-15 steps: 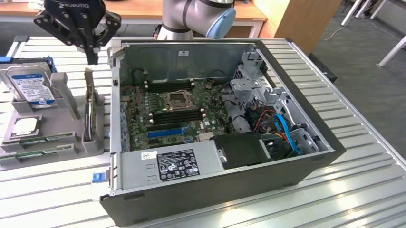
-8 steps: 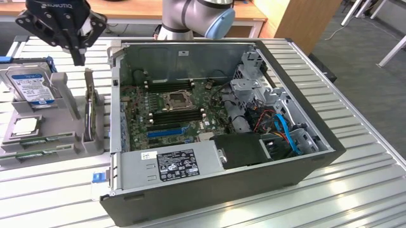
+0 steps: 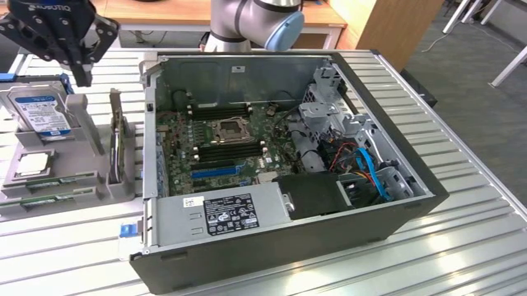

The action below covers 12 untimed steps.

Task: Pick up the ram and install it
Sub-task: 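Reach for the ram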

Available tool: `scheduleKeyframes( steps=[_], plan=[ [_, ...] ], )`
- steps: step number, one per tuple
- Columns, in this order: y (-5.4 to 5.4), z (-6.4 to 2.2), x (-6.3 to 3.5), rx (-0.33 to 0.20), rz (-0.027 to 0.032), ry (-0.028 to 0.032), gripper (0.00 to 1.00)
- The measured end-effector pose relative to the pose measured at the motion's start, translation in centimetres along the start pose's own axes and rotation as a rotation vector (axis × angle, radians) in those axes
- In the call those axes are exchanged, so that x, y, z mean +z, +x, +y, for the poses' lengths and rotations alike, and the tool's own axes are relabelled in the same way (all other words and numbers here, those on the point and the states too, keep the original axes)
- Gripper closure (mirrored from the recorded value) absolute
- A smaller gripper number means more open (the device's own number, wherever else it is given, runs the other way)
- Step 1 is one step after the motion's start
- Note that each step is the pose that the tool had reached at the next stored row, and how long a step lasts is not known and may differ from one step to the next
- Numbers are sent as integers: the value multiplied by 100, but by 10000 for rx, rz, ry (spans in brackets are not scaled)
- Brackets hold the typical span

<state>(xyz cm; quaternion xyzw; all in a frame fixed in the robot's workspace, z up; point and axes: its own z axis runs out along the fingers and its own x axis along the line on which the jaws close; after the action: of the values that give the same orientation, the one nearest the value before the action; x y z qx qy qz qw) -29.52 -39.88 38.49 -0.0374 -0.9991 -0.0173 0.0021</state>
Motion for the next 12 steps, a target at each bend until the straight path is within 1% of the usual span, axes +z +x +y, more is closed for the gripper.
scheduleKeyframes(
  steps=[6, 12],
  plan=[
    [168, -13, 10, 3, 53, 4, 90],
    [352, -27, 18, 4, 81, 5, 90]
  ],
)
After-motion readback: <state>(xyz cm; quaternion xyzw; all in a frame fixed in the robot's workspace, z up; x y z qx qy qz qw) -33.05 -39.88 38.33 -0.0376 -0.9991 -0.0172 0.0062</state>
